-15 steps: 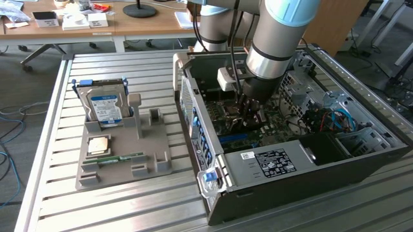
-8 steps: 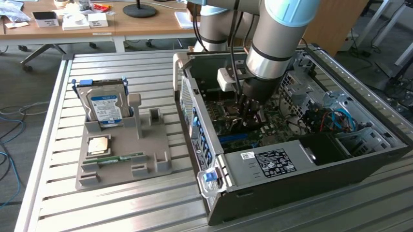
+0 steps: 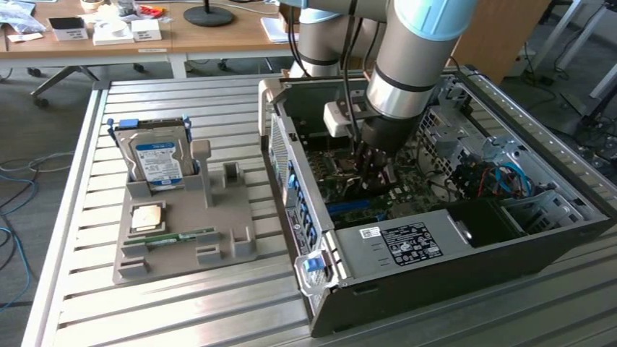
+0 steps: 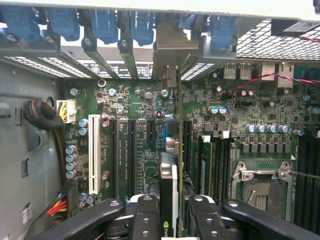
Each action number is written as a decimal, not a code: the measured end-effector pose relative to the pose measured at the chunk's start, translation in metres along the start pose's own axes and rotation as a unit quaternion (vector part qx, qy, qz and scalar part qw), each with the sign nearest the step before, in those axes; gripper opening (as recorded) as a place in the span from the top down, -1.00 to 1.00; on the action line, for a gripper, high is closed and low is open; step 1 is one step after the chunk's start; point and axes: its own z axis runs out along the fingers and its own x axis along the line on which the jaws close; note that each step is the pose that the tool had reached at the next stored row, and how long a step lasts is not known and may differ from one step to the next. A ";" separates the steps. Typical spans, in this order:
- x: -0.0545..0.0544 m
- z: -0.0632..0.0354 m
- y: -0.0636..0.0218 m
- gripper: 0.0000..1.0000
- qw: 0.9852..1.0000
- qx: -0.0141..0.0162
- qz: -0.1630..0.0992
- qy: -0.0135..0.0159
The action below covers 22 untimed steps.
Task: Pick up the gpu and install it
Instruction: 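Insert the gpu into the slot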
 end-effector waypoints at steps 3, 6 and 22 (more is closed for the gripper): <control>0.000 0.0013 0.0000 0.47 1.000 0.000 0.000 0.000; 0.000 0.0027 0.0000 0.47 1.000 0.000 0.000 0.000; 0.000 0.0054 0.0000 0.47 1.000 0.001 0.017 0.000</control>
